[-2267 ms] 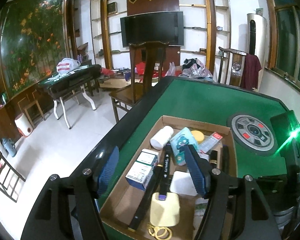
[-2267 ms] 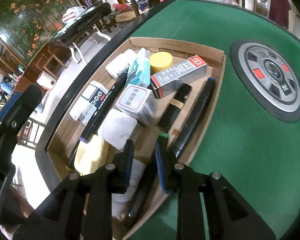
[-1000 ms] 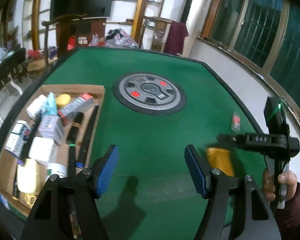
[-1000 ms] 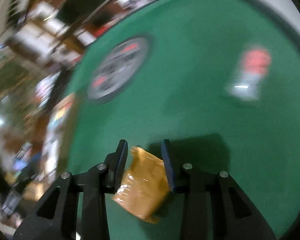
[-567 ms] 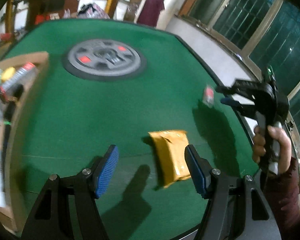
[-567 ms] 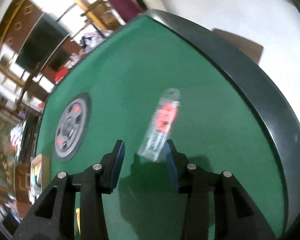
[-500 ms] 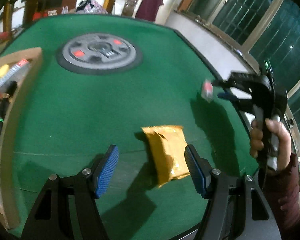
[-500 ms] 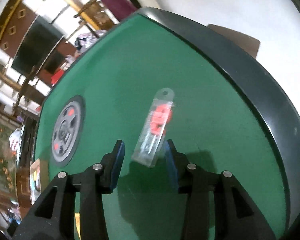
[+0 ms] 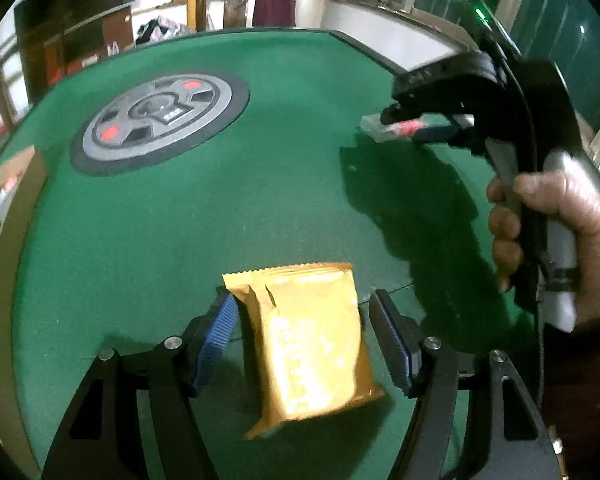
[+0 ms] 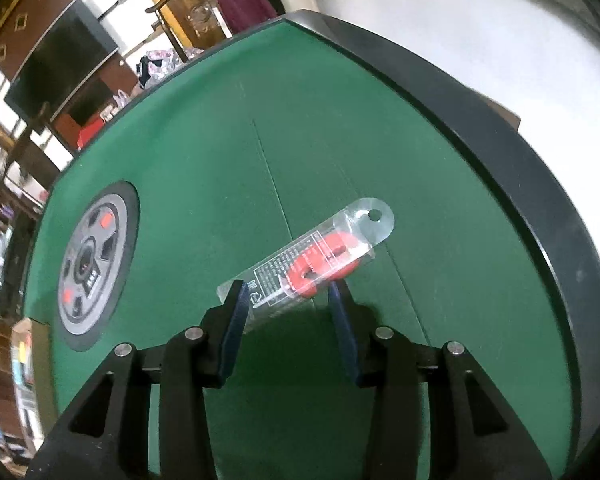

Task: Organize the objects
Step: 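Grasp the clear packet with red item with the right gripper while the left holds the yellow packet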

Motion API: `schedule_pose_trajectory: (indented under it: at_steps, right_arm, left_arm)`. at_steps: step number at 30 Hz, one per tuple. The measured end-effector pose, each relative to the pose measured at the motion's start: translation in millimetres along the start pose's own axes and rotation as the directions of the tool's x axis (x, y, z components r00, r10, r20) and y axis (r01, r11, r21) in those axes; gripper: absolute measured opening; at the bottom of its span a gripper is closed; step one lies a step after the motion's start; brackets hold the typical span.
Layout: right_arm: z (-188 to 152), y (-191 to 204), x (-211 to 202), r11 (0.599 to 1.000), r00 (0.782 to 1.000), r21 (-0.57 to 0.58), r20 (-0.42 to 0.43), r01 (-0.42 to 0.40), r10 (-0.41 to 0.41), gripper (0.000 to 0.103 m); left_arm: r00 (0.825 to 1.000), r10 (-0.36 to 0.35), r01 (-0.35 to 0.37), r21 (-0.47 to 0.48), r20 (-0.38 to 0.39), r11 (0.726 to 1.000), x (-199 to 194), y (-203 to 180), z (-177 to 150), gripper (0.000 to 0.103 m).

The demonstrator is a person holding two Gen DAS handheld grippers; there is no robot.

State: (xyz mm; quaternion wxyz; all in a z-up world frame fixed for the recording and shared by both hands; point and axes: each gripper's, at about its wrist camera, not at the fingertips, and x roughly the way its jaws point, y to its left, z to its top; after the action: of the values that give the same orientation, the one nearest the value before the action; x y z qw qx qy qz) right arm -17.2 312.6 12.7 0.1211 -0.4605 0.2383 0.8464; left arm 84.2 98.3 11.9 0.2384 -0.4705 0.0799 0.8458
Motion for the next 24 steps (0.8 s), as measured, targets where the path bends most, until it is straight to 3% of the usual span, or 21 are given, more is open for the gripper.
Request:
schedule_pose_trajectory:
  at_steps: [3, 4, 5, 9, 14, 20, 24]
  right_arm:
    - [5, 4, 4, 0.999, 1.0, -0.022, -0.007, 0.025, -0.026, 0.044]
    - [7, 3, 5, 1.0, 1.0, -0.013, -0.013, 0.021, -0.021, 0.045]
    - [10, 0, 6, 1.0, 1.0, 0.009, -0.023, 0.005, -0.005, 0.045]
    - [15, -23, 6, 0.983, 0.994, 0.155, -0.033, -0.099, 0.105, 0.045]
    - [20, -27, 5, 0.97, 0.994, 0.221, -0.02, -0.102, 0.109, 0.045]
    - [32, 2, 15, 0.979, 0.999, 0.203, -0.024, -0.02, 0.026, 0.045]
    - [34, 27, 27, 0.991, 0.992, 0.036, -0.036, 0.125, -0.124, 0.045]
  left_arm:
    - [0.999, 0.04, -0.041, 0.05, 0.02, 0.998, -2, -7, -6, 0.062]
    - [0.999, 0.042, -0.044, 0.064, 0.026, 0.997, -3, -9, -7, 0.059]
    - [0.999, 0.038, -0.04, 0.072, 0.033, 0.997, -6, -9, -9, 0.049]
    - [0.999, -0.012, 0.01, 0.053, 0.029, 0.999, -15, -1, -15, 0.041]
    - [0.997, -0.073, 0.073, 0.005, 0.026, 0.997, -20, 10, -12, 0.041]
    - [0.994, -0.09, 0.091, -0.02, 0.063, 0.996, -36, 27, -12, 0.041]
    - [0.993, -0.085, 0.089, -0.048, 0.086, 0.995, -46, 46, -14, 0.041]
